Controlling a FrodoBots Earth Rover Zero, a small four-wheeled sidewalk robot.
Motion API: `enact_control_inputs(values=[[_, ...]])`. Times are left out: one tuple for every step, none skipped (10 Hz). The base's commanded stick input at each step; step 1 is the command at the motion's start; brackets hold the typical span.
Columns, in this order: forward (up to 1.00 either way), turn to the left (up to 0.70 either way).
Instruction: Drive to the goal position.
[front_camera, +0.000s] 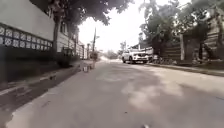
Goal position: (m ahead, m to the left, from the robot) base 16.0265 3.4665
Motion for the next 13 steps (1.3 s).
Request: enact_control_inputs(values=[[0.85, 0.02], [0.85, 0.03], [0.85, 0.05], [0.85, 0.03], [0.85, 0.02], [0.85, 0.03], [0.85, 0.06], [0.85, 0.06], [0.85, 0.06], [0.85, 0.05], [0.85, 0.05], [0.85, 0.05], [0.85, 0.04]])
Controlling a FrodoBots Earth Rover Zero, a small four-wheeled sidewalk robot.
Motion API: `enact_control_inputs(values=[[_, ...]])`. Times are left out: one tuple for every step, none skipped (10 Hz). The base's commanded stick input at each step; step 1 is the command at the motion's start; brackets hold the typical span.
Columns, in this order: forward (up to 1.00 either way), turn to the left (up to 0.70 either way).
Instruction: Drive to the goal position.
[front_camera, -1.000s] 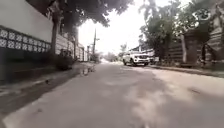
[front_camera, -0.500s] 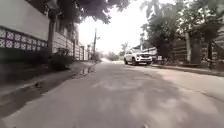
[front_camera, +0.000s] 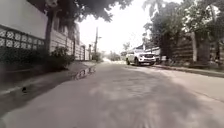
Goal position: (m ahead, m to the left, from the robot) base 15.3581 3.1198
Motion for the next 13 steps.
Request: enact_control_inputs(values=[[0.85, 0.04], [0.85, 0.03], [0.85, 0.03], [0.85, 0.03], [0.85, 0.02], [0.85, 0.01], [0.85, 0.02], [0.85, 0.03], [0.85, 0.01], [0.85, 0.1], [0.85, 0.14], [0.85, 0.12], [0.85, 0.1]])
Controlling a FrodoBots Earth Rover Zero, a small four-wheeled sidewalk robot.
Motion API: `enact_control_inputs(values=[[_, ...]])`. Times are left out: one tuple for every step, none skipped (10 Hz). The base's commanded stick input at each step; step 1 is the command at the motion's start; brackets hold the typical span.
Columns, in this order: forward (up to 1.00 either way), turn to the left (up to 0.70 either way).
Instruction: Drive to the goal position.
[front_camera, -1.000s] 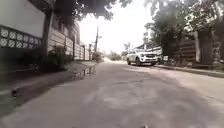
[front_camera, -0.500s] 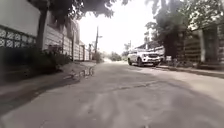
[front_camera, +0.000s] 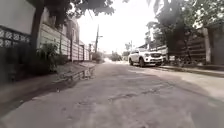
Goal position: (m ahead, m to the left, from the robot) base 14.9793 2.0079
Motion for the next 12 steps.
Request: enact_control_inputs(values=[[0.85, 0.08], [0.85, 0.07], [0.85, 0.01], [0.85, 0.0], [0.85, 0.01], [0.85, 0.07], [0.85, 0.14], [0.85, 0.07], [0.85, 0.0], [0.85, -0.17], [0.85, -0.33], [0.85, -0.14]])
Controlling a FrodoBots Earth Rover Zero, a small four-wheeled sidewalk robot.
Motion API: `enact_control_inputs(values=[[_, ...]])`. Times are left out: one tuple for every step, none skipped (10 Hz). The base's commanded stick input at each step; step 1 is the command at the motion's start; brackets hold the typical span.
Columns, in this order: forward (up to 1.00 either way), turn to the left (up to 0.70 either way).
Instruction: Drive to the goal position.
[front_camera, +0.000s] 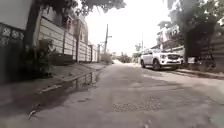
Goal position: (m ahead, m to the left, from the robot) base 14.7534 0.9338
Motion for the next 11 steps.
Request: enact_control_inputs(values=[[0.85, 0.03], [0.85, 0.12], [0.85, 0.05], [0.85, 0.0], [0.85, 0.0], [0.85, 0.02], [0.85, 0.06], [0.85, 0.04], [0.85, -0.18], [0.85, -0.34], [0.85, -0.34]])
